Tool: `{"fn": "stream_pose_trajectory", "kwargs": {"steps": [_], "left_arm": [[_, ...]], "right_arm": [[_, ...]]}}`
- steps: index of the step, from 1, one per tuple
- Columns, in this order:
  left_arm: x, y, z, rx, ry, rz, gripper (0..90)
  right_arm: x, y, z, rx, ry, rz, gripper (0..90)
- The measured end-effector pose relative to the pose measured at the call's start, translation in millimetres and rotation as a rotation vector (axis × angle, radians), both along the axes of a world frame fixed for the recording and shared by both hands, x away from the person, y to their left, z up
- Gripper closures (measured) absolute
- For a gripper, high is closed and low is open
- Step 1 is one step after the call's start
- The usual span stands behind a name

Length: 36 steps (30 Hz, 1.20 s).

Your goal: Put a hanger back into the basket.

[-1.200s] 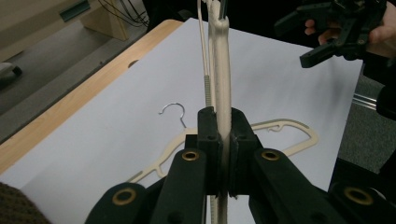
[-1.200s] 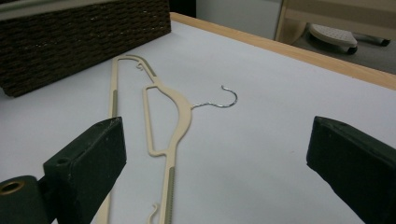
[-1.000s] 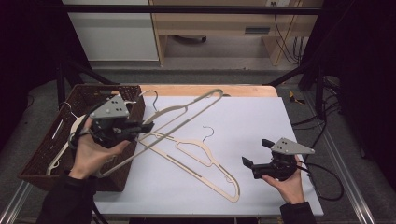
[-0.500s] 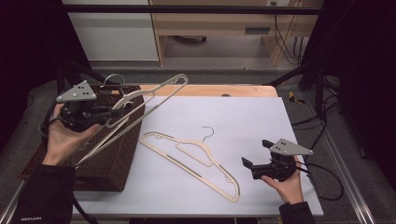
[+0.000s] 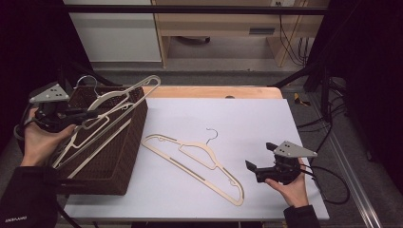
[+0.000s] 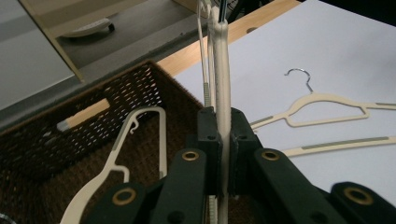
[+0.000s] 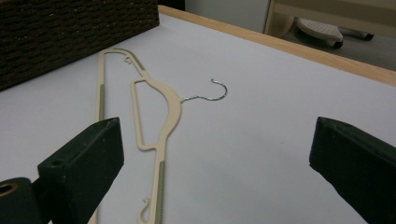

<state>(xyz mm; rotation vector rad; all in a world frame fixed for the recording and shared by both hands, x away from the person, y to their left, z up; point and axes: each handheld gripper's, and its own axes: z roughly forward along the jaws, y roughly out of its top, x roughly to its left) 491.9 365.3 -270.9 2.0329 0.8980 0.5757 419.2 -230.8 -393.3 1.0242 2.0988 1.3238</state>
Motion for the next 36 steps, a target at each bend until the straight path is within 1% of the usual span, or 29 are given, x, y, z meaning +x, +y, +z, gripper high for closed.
{"fn": "stream_pose_trajectory", "kwargs": {"steps": [1,2,3,7,9,10,11,14,19,21,22,23,26,27,30,32,33,35,36], "left_arm": [[0.9,3.9,-1.8,-0.004,0.002,0.008,86.0],[1.6,8.0,-3.2,0.005,0.003,0.014,86.0],[2.1,11.9,-4.7,0.004,0.004,0.021,86.0],[2.7,25.6,-10.6,-0.017,0.006,0.038,86.0],[3.0,32.1,-13.6,-0.023,0.007,0.053,86.0],[3.3,34.6,-14.4,-0.018,0.011,0.055,86.0],[4.0,37.2,-16.2,-0.026,0.013,0.066,86.0],[6.5,44.3,-23.5,-0.036,0.027,0.095,86.0],[8.3,54.4,-36.2,-0.028,0.060,0.124,86.0],[7.9,57.7,-42.3,-0.039,0.071,0.128,86.0],[7.8,58.2,-44.4,-0.053,0.073,0.124,85.9],[7.9,57.7,-46.2,-0.052,0.078,0.120,85.9],[11.7,52.3,-56.0,-0.022,0.115,0.115,85.9],[12.8,50.8,-58.5,-0.025,0.121,0.118,85.9],[17.7,45.3,-69.4,-0.017,0.158,0.124,85.8],[20.4,43.1,-76.9,-0.010,0.178,0.138,85.7],[22.5,42.8,-82.4,-0.008,0.195,0.154,85.6],[24.8,43.2,-87.4,-0.009,0.213,0.180,84.9],[24.8,43.2,-87.4,-0.009,0.213,0.180,84.7]], "right_arm": [[-0.1,0.1,-0.1,-0.002,0.003,0.002,3.3],[0.3,0.5,-0.4,-0.003,0.002,0.002,3.3],[0.3,0.6,-0.6,-0.005,0.004,0.003,3.3],[0.5,0.5,-0.6,-0.007,0.004,0.003,3.6],[0.6,0.5,-0.8,-0.009,0.004,0.003,3.6],[0.6,0.6,-0.8,-0.009,0.005,0.002,3.5],[0.7,0.6,-0.9,-0.010,0.006,0.003,3.5],[1.0,0.6,-0.9,-0.012,0.006,0.005,3.5],[0.9,0.2,-0.8,-0.009,0.007,0.004,3.5],[1.3,0.2,-1.3,-0.011,0.006,0.004,3.5],[1.2,0.2,-1.5,-0.008,0.012,0.002,3.5],[1.2,0.4,-1.8,-0.005,0.016,0.002,3.5],[1.8,0.5,-2.4,-0.008,0.013,0.001,3.5],[1.7,0.7,-2.4,-0.006,0.014,0.002,3.6],[1.6,1.0,-2.6,-0.008,0.017,0.000,3.6],[1.8,0.9,-2.8,-0.008,0.018,0.001,3.6],[2.0,0.9,-3.0,-0.008,0.017,0.002,3.6],[2.2,1.1,-3.6,-0.009,0.021,0.005,3.6],[2.4,1.7,-4.1,-0.011,0.021,0.001,3.6]]}}
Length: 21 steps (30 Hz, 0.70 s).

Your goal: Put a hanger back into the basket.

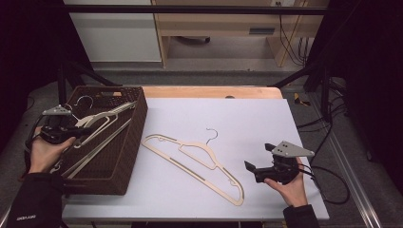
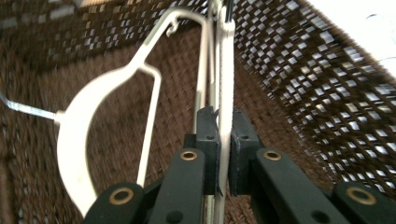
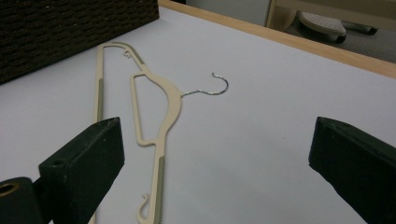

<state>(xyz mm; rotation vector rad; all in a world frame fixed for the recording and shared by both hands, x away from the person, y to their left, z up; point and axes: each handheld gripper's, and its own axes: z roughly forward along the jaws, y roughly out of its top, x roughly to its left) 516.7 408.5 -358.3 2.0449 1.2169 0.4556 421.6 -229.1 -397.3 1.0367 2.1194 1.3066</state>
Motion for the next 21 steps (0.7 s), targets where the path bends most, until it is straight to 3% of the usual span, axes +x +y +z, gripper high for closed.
{"fn": "stream_pose_trajectory", "kwargs": {"steps": [3,5,7,12,14,15,20,21], "left_arm": [[3.1,2.4,-9.3,0.056,0.030,0.087,82.5],[3.6,4.1,-11.3,0.068,0.040,0.098,82.0],[2.9,7.5,-13.6,0.077,0.053,0.147,80.5],[-3.8,18.7,-9.5,0.063,0.047,0.193,75.0],[-8.8,21.9,-6.8,0.047,0.032,0.219,72.8],[-14.4,22.9,-3.7,0.018,0.004,0.223,72.0],[-27.6,19.4,5.3,-0.002,-0.055,0.209,66.5],[-34.0,15.8,9.9,-0.015,-0.085,0.191,65.1]], "right_arm": [[0.7,0.5,-0.6,-0.004,0.003,0.007,3.6],[0.8,0.7,-0.8,-0.004,0.005,0.010,3.6],[1.6,1.9,-1.6,-0.006,0.006,0.004,3.6],[1.9,2.6,-1.9,0.000,0.009,0.005,3.5],[1.9,2.1,-1.6,-0.003,0.008,0.010,3.5],[2.0,1.9,-1.1,0.005,0.006,0.009,3.5],[2.5,1.3,0.0,0.012,0.005,0.005,3.6],[2.6,1.0,0.5,0.011,0.006,0.008,3.5]]}}
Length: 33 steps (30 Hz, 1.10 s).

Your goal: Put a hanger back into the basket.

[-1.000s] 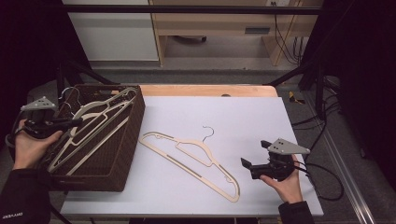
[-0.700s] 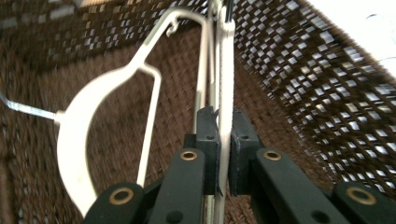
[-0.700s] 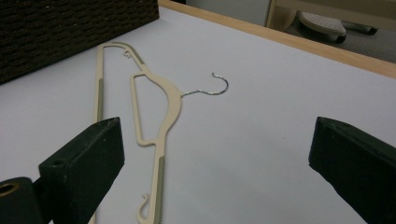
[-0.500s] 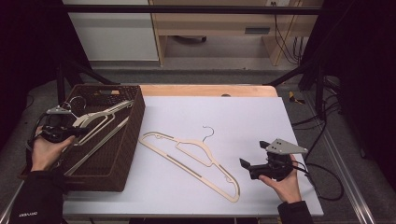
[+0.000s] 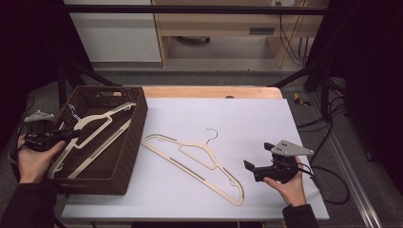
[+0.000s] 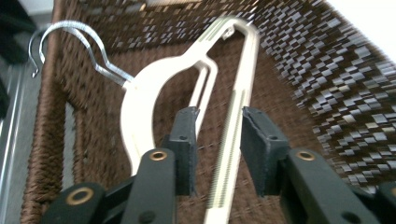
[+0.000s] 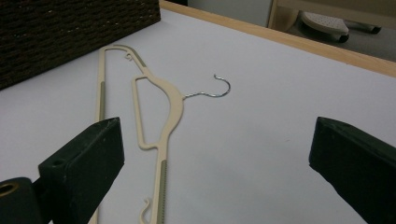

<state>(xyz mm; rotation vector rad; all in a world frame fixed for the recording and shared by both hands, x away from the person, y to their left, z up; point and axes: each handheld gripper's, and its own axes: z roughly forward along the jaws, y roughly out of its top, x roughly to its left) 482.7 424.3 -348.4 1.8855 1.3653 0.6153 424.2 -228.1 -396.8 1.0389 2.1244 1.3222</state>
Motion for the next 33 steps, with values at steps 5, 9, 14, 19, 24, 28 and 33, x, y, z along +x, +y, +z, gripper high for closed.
{"fn": "stream_pose_trajectory", "kwargs": {"steps": [5,9,14,19,24,28,33], "left_arm": [[-17.3,-16.3,12.3,-0.054,-0.095,-0.055,56.9],[-28.6,-37.8,18.6,-0.107,-0.162,-0.143,48.9],[-36.6,-73.9,19.8,-0.130,-0.219,-0.237,39.2],[-42.1,-113.8,14.8,-0.129,-0.261,-0.337,25.8],[-46.0,-146.2,8.0,-0.136,-0.267,-0.390,15.9],[-48.5,-167.2,0.0,-0.132,-0.256,-0.421,10.8],[-52.3,-183.4,-10.3,-0.137,-0.239,-0.449,9.4]], "right_arm": [[-0.2,-0.2,2.4,0.013,-0.006,-0.004,3.6],[-0.1,3.2,3.3,0.004,-0.013,0.001,5.0],[3.0,9.2,2.4,-0.007,0.003,0.014,5.4],[2.6,15.5,1.6,-0.018,0.012,0.036,6.6],[2.6,18.6,-0.8,-0.032,0.009,0.041,7.3],[2.8,21.9,-3.9,-0.036,0.003,0.044,10.9],[2.9,26.8,-7.8,-0.039,0.024,0.057,13.1]]}}
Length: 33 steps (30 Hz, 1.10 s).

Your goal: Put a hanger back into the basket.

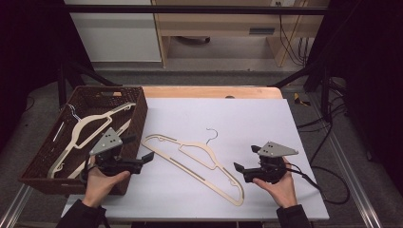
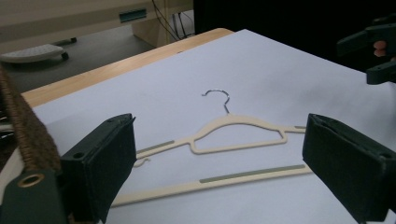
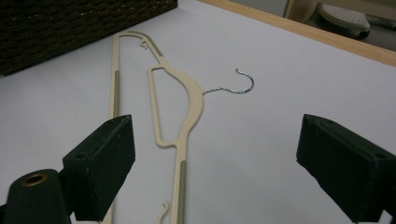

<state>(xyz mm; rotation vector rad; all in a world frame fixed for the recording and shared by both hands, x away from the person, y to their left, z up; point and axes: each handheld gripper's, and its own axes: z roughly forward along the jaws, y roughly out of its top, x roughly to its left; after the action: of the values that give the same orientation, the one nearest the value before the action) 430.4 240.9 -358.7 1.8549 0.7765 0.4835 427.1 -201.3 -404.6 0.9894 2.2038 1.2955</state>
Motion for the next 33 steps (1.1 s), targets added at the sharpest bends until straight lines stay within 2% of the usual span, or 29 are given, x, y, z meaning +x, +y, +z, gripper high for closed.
{"fn": "stream_pose_trajectory", "kwargs": {"steps": [2,3,8,9,15,18,19,26,27,33], "left_arm": [[-1.7,-4.8,-3.0,0.001,-0.002,-0.019,10.1],[-3.5,-11.8,-6.6,0.012,0.007,-0.048,10.0],[-5.0,-22.0,-13.3,0.030,0.022,-0.070,10.1],[-4.6,-26.2,-17.4,0.042,0.029,-0.079,10.0],[-1.1,-30.5,-26.0,0.050,0.055,-0.081,9.9],[-0.4,-31.6,-27.7,0.053,0.059,-0.081,9.9],[0.1,-32.4,-29.4,0.059,0.062,-0.080,9.9],[0.9,-35.3,-33.0,0.064,0.072,-0.085,10.0],[0.8,-37.4,-34.1,0.070,0.073,-0.090,10.0],[1.3,-41.3,-37.3,0.084,0.080,-0.092,10.0]], "right_arm": [[0.2,0.7,-1.0,-0.005,0.002,0.007,13.8],[0.5,4.1,-4.1,-0.023,0.018,0.009,15.5],[2.3,10.5,-10.9,-0.058,0.049,0.015,20.5],[4.5,15.0,-16.2,-0.081,0.067,0.027,24.4],[9.4,28.2,-33.0,-0.162,0.134,0.041,33.9],[11.4,32.5,-39.1,-0.175,0.148,0.050,37.4],[12.7,36.2,-43.6,-0.189,0.168,0.056,40.2],[19.1,43.6,-54.2,-0.215,0.207,0.066,49.6],[21.8,47.0,-58.4,-0.236,0.220,0.061,52.2],[26.3,51.3,-63.9,-0.242,0.249,0.055,60.5]]}}
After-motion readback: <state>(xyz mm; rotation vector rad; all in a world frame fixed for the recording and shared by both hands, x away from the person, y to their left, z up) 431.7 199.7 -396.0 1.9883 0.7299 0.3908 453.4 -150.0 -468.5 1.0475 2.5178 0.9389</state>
